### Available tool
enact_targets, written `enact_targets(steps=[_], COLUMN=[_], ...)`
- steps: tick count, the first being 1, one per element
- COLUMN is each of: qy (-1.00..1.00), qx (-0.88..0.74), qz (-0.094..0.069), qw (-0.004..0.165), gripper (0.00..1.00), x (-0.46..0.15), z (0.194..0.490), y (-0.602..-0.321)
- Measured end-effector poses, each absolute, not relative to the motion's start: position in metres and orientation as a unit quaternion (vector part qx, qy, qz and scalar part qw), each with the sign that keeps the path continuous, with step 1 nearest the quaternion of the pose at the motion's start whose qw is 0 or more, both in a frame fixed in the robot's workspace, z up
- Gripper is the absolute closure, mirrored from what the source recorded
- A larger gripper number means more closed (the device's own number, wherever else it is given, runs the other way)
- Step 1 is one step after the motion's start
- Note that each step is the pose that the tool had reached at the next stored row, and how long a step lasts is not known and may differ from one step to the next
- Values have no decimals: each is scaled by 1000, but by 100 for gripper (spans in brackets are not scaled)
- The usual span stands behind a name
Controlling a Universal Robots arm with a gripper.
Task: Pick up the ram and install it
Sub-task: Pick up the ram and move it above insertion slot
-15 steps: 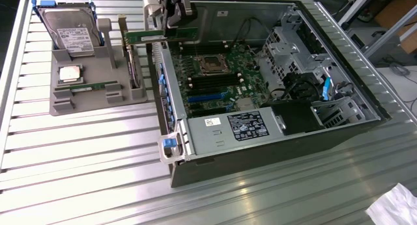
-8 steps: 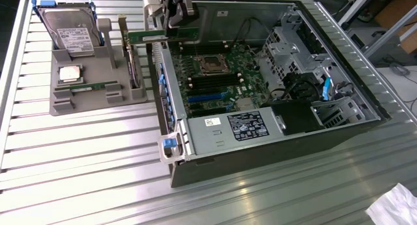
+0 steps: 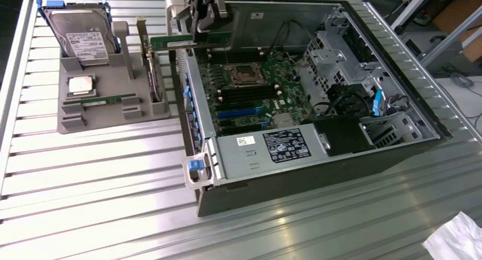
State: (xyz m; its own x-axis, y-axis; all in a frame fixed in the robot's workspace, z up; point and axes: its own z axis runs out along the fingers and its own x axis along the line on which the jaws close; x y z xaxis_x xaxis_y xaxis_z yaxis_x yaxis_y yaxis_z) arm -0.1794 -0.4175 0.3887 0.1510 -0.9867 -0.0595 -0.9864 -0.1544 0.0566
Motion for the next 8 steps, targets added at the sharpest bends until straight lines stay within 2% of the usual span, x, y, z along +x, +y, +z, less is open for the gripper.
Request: enact_targets(steps=[8], qy=[-650], qx=[759], qz=[-42], qw=[3], gripper=[87], x=[-173], z=[389], y=[-418])
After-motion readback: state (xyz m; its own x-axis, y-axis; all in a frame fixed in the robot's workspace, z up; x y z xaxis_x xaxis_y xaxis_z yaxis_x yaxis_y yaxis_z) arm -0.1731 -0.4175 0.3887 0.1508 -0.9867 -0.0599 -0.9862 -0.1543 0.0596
